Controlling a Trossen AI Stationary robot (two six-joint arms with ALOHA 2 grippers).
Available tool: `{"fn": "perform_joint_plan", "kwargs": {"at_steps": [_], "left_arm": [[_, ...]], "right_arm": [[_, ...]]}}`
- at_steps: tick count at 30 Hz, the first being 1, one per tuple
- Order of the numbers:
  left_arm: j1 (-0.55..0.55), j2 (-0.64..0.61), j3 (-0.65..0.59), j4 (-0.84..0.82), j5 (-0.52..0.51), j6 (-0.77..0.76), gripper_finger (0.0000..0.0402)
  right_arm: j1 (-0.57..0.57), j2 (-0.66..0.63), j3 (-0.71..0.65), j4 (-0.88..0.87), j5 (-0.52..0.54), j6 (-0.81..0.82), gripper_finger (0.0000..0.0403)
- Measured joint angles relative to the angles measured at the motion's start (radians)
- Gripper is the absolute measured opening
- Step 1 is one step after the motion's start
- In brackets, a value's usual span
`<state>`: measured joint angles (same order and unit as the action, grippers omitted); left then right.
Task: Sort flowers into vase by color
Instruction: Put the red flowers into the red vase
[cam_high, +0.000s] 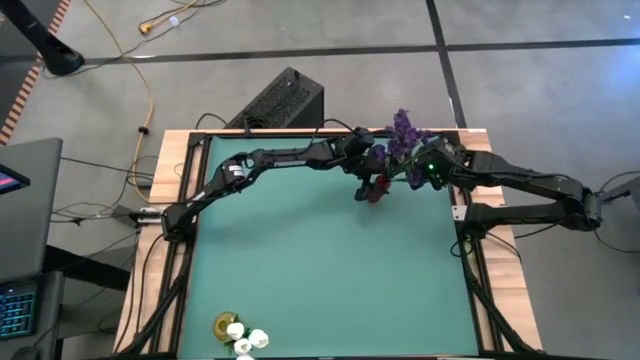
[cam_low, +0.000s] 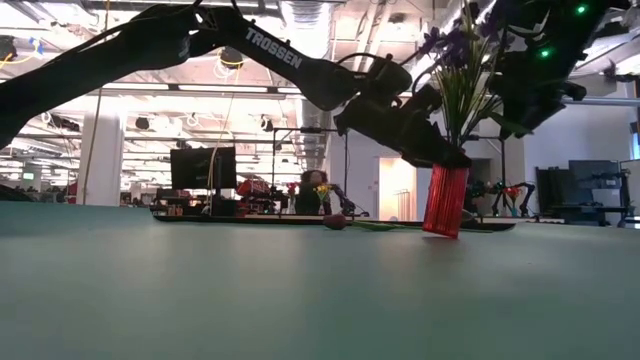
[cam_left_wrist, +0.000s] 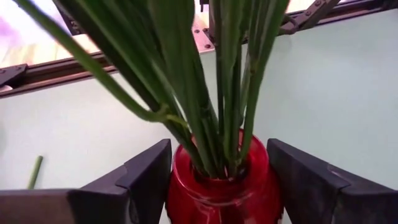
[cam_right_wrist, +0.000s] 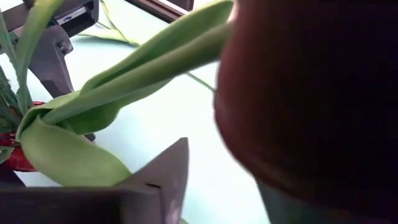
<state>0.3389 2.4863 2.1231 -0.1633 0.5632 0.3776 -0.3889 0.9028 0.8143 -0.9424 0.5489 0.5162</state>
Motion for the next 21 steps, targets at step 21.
{"fn": "perform_joint_plan", "kwargs": {"at_steps": [21], "left_arm": [[-0.031,0.0,0.0,-0.003,-0.051,-0.005,0.0245]], "right_arm": [[0.0,0.0,0.0,0.028,0.06,0.142,0.0068]]}}
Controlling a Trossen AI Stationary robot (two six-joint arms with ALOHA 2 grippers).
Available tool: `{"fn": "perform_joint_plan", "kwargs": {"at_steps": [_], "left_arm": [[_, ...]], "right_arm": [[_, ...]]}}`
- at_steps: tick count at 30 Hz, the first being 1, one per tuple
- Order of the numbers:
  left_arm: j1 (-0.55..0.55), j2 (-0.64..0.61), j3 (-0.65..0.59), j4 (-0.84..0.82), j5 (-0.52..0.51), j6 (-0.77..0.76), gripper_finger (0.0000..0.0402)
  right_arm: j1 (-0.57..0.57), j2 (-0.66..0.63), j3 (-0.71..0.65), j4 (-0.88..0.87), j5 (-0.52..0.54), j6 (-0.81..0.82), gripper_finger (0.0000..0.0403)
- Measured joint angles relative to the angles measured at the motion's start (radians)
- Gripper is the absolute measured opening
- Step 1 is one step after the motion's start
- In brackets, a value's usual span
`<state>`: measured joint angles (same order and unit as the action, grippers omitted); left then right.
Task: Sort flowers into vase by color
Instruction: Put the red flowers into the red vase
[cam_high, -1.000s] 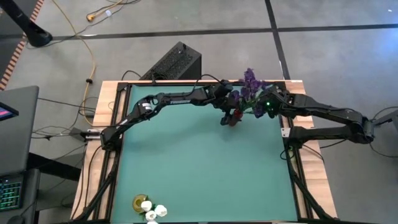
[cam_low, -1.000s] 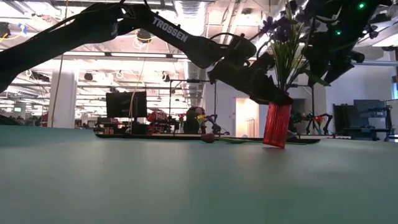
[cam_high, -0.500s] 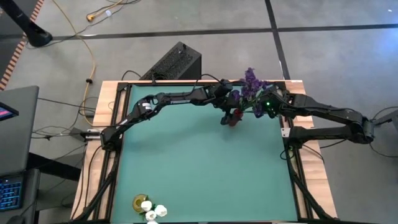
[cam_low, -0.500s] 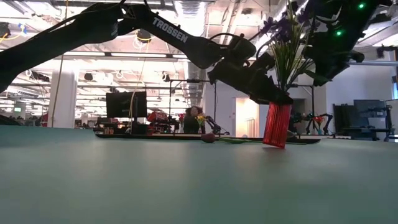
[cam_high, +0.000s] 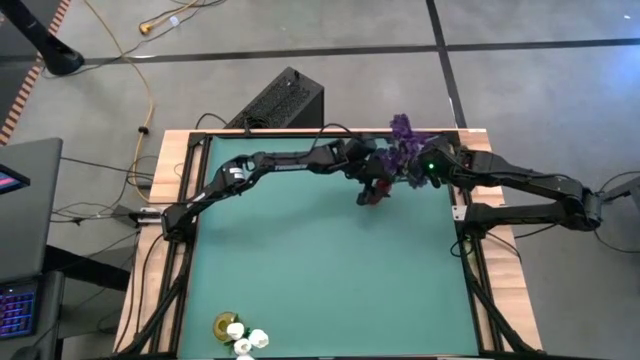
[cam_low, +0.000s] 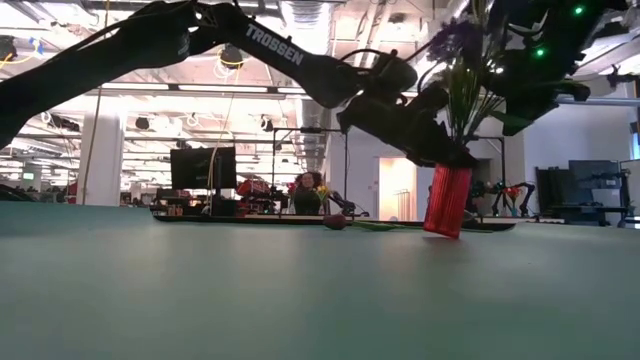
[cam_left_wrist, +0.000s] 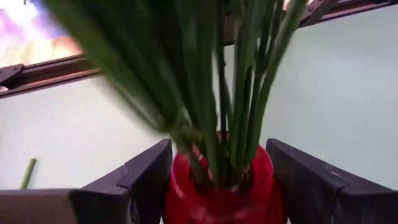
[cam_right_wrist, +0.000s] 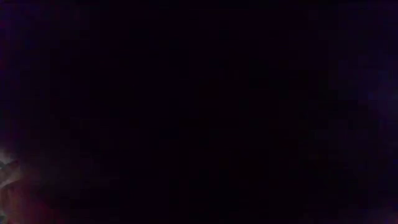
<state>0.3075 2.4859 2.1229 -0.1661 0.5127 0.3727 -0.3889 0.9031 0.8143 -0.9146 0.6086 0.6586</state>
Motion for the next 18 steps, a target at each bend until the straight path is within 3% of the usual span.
{"fn": "perform_joint_plan", "kwargs": {"at_steps": [11,14,18], "left_arm": [[-0.006,-0.002,0.0,0.006,-0.201,-0.011,0.0245],[-0.006,-0.002,0.001,0.004,-0.245,-0.013,0.0245],[0.0,-0.002,0.001,-0.01,-0.229,-0.01,0.0245]], "right_arm": [[0.0,0.0,0.0,-0.045,0.016,0.26,0.0091],[0.0,0.0,0.0,-0.044,-0.017,0.268,0.0091],[0.0,-0.017,0.0,-0.044,-0.031,0.212,0.0091]]}}
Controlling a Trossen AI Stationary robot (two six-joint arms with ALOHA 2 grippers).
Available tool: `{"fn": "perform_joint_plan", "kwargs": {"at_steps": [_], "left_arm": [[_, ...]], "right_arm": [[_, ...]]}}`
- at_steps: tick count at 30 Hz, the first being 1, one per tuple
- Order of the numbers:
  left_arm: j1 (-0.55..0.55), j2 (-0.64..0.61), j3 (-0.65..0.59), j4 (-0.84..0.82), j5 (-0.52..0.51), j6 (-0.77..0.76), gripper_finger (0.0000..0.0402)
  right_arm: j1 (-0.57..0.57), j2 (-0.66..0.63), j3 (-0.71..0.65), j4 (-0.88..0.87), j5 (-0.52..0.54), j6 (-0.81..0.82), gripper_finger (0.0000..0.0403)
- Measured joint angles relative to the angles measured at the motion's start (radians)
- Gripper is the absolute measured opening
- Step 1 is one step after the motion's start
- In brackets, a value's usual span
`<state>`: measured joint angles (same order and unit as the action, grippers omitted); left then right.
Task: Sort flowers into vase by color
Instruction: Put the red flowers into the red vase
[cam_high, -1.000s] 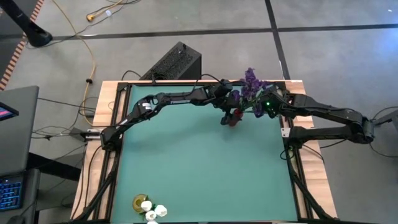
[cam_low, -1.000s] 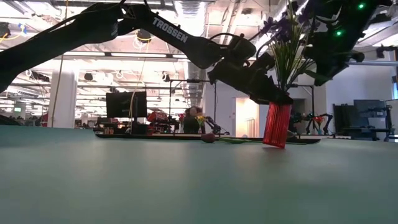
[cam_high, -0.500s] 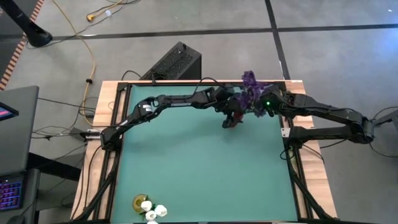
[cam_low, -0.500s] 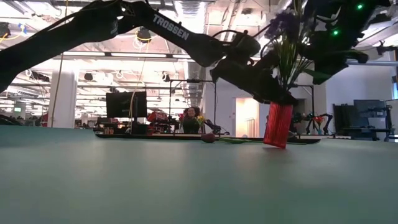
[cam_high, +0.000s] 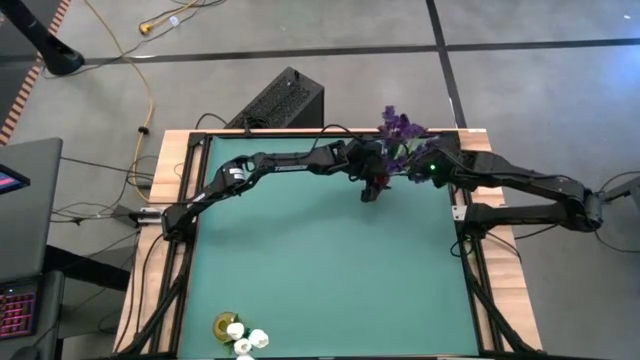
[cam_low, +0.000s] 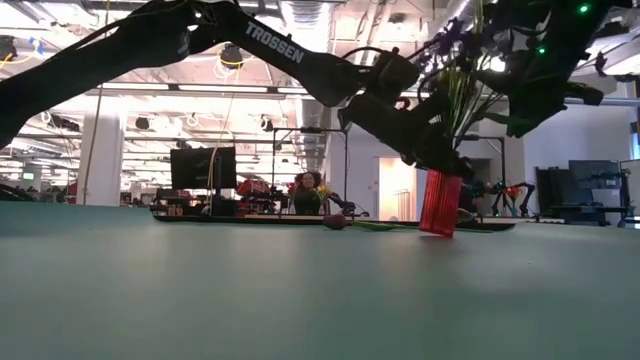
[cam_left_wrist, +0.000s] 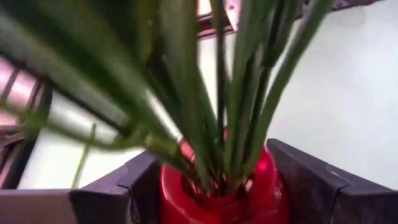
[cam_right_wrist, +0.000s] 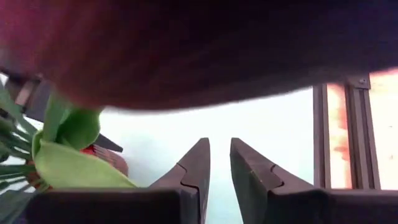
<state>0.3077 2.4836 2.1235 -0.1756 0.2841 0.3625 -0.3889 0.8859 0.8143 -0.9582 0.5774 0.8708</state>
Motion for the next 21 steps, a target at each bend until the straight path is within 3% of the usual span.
{"fn": "perform_joint_plan", "kwargs": {"at_steps": [13,21], "left_arm": [[0.003,0.0,0.0,-0.036,0.007,0.041,0.0245],[0.006,0.0,0.0,-0.031,0.022,0.03,0.0245]], "right_arm": [[0.0,-0.177,0.0,0.006,0.056,0.017,0.0091],[0.001,-0.301,0.0,0.136,0.084,-0.102,0.0091]]}}
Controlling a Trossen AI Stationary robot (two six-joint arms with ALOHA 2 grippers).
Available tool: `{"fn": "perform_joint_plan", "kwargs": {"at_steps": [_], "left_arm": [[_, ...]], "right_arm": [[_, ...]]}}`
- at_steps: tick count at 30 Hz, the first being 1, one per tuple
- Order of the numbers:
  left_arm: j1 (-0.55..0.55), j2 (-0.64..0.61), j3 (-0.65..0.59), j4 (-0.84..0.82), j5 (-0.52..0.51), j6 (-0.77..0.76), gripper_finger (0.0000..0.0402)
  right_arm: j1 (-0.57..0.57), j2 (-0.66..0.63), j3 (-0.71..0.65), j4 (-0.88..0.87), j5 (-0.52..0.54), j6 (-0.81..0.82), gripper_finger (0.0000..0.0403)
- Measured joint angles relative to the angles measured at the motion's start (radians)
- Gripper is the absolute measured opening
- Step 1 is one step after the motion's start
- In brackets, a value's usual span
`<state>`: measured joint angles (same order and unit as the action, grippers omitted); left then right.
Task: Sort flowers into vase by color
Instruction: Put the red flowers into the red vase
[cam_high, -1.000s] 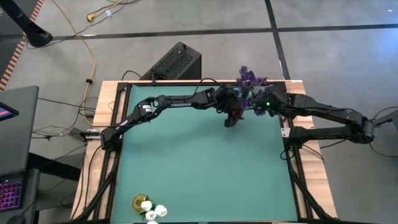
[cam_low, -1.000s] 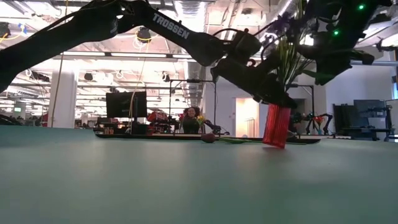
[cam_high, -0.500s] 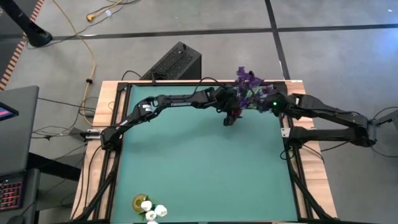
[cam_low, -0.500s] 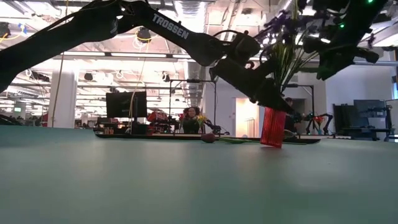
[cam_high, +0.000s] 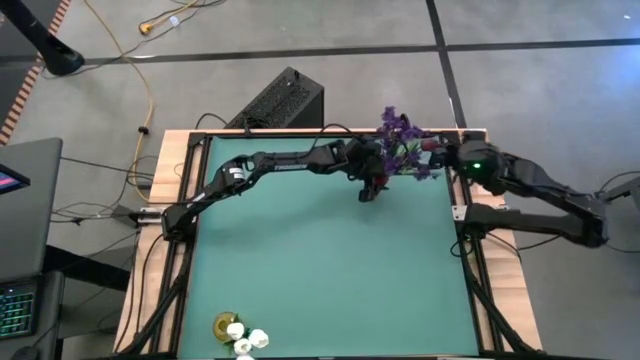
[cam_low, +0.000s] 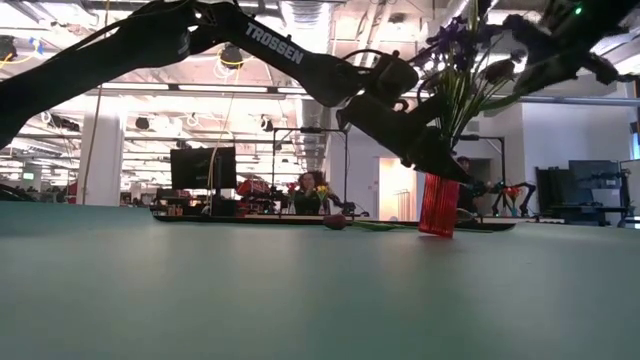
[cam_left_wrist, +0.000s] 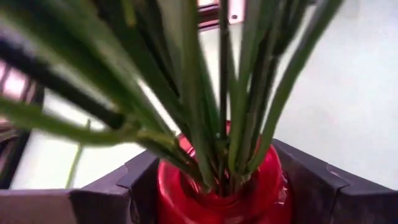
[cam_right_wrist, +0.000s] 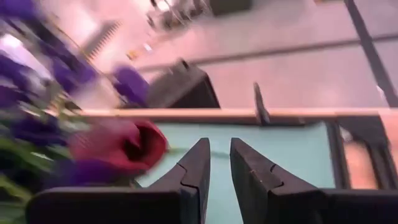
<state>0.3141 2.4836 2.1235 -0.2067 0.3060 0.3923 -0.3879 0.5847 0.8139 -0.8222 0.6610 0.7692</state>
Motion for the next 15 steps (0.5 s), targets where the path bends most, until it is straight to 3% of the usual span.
{"fn": "perform_joint_plan", "kwargs": {"at_steps": [8,15], "left_arm": [[0.031,0.0,0.0,0.068,0.152,-0.116,0.0244],[0.031,0.0,0.0,0.042,0.153,-0.083,0.0244]], "right_arm": [[0.0,-0.144,0.0,0.135,0.004,-0.157,0.0091],[0.0,-0.247,0.0,0.165,0.004,-0.22,0.0091]]}}
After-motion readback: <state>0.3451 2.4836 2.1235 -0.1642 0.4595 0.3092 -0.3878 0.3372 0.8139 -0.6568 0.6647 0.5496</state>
